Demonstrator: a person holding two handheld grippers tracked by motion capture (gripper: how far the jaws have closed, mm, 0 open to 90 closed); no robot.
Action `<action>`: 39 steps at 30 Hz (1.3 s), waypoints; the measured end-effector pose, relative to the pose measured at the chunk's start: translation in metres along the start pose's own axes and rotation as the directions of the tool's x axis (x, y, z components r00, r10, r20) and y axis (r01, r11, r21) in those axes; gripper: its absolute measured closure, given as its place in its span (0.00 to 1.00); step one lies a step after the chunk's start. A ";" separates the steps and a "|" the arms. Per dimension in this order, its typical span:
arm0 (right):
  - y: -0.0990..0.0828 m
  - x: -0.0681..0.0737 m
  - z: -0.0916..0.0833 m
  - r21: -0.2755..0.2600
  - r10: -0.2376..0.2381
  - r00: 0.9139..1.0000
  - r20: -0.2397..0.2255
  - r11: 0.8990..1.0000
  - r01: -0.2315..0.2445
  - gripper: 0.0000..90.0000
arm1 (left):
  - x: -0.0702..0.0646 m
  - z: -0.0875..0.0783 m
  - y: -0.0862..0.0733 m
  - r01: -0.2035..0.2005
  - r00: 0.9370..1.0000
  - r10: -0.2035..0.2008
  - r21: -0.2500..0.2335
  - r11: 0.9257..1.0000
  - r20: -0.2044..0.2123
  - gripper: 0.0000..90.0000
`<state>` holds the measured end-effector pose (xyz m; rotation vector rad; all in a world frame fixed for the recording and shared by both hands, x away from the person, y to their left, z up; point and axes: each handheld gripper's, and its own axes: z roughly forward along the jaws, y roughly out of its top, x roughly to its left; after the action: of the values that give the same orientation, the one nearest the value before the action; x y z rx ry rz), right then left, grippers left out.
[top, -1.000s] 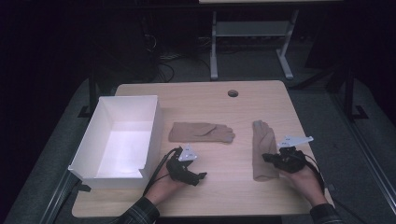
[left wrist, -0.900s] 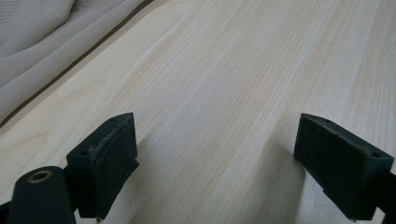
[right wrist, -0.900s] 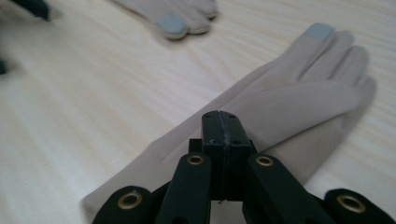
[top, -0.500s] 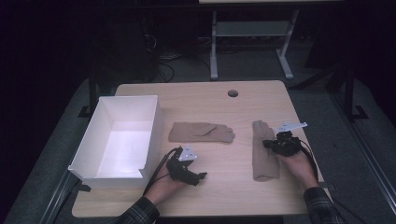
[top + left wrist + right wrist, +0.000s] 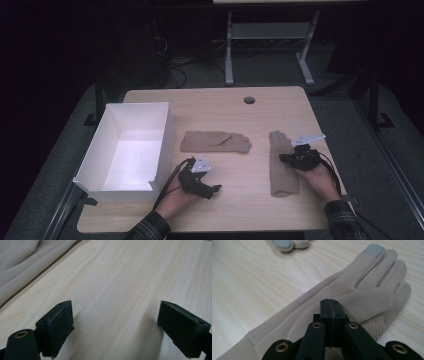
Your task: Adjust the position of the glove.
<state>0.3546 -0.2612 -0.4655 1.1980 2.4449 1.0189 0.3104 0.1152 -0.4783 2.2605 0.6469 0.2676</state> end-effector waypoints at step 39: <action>-0.021 0.021 -0.039 -0.100 0.013 0.999 0.035 0.995 -0.009 0.61 | 0.000 0.000 0.000 -0.002 1.000 0.002 0.000 1.000 0.002 0.14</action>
<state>0.3097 -0.2735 -0.4495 1.1879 2.3334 1.1000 0.3104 0.1154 -0.4783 2.2611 0.6440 0.2663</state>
